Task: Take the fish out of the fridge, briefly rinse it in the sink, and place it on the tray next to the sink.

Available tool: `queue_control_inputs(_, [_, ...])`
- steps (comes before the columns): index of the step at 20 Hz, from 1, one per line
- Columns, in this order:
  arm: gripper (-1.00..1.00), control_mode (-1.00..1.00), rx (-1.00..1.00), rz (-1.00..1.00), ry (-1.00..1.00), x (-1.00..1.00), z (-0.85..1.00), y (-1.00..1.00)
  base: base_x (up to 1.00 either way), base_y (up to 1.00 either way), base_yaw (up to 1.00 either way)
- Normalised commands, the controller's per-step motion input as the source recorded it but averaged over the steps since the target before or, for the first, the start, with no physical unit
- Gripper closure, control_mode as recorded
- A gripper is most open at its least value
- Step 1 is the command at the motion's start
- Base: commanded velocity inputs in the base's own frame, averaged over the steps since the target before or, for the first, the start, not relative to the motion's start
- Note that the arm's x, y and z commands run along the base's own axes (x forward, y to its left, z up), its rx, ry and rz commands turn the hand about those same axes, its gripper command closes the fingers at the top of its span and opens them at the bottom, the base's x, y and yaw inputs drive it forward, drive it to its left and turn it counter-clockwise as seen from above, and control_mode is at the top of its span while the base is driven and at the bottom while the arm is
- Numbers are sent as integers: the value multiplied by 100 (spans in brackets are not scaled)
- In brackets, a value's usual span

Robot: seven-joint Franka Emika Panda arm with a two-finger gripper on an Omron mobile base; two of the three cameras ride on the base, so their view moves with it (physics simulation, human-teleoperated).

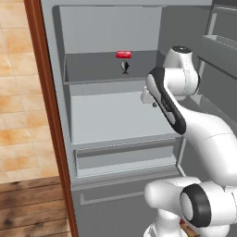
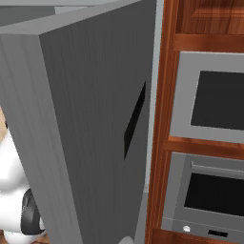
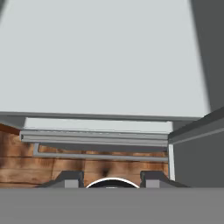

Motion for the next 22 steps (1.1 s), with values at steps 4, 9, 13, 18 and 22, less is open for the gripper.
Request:
queue_control_inputs(4, [-100, -100, 0, 0, 0, -3, 0, 0, 0, 0, 0])
queue_control_inputs(9, [-100, -100, 0, 0, -36, -70, 24, 15, 0, 0, 0])
queue_control_inputs(13, [-100, -100, 0, 0, -50, -44, 73, 9, 0, 0, 0])
queue_control_inputs(18, [-100, -100, 0, 0, -47, -11, 56, 21, 0, 0, 0])
queue_control_inputs(22, [-100, -100, 4, 0, -33, 47, 39, 47, 0, 0, 0])
